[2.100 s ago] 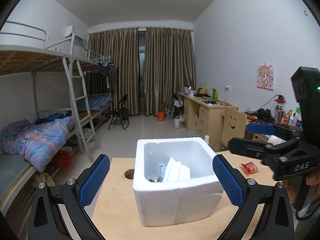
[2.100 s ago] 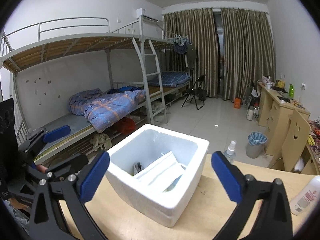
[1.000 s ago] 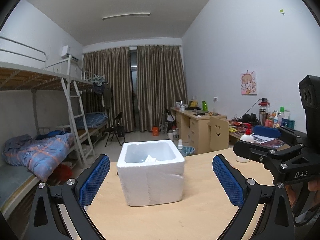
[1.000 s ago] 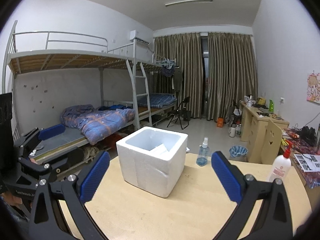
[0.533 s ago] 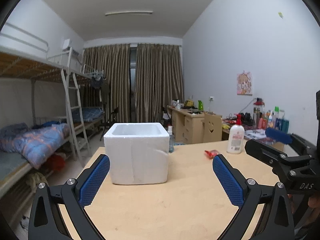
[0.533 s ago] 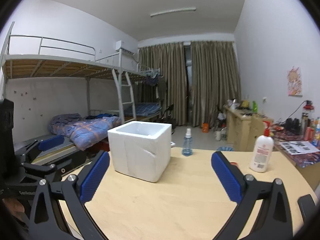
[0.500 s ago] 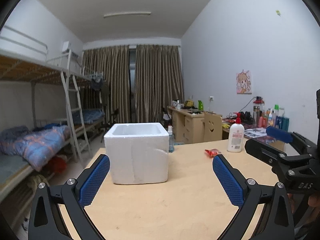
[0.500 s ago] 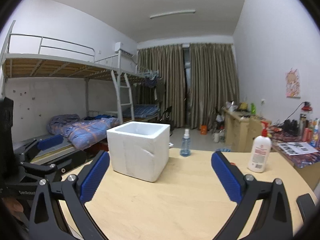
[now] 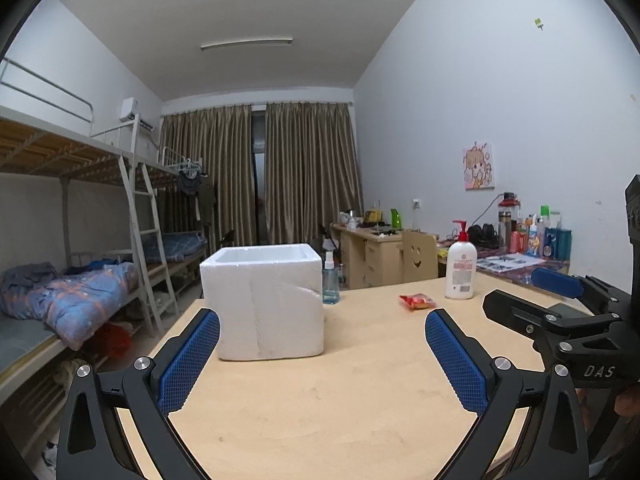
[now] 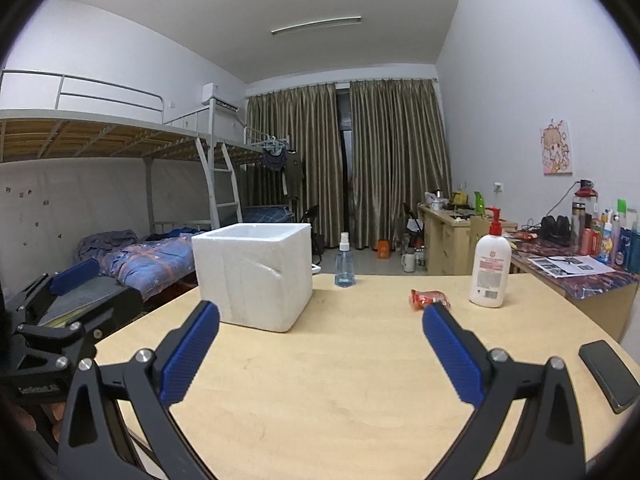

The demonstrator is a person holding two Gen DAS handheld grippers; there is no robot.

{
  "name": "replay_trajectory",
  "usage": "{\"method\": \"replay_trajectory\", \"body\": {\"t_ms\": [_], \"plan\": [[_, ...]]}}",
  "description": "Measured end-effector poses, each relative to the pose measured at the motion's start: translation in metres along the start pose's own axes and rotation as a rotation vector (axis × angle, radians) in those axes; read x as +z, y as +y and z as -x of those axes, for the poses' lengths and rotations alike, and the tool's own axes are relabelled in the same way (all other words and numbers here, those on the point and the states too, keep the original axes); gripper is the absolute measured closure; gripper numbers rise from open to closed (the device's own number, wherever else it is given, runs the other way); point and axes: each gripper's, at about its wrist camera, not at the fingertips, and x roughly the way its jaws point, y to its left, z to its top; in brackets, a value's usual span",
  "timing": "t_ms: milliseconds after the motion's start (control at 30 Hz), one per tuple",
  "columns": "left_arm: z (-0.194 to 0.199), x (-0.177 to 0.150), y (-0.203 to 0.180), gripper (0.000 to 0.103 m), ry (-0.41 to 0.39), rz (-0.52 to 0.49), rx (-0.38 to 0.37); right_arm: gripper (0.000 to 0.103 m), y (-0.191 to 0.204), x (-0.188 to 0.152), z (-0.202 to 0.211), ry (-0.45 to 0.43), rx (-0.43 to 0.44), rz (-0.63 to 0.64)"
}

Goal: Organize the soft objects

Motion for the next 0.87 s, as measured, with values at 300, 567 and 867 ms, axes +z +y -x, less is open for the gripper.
{"method": "replay_trajectory", "body": {"t_ms": [300, 567, 867], "plan": [[-0.0044, 0.0002, 0.0016, 0.0, 0.022, 0.0, 0.002, 0.0, 0.0021, -0.0032, -0.0023, 0.027, 0.024, 0.003], [-0.0058, -0.0009, 0.0041, 0.0, 0.039, 0.006, 0.003, 0.0, 0.0004, -0.0027, -0.0018, 0.033, 0.031, 0.005], [-0.0055, 0.0001, 0.0052, 0.0, 0.044, 0.008, 0.001, 0.0, -0.0007, -0.0018, -0.0019, 0.04, 0.033, 0.001]]}}
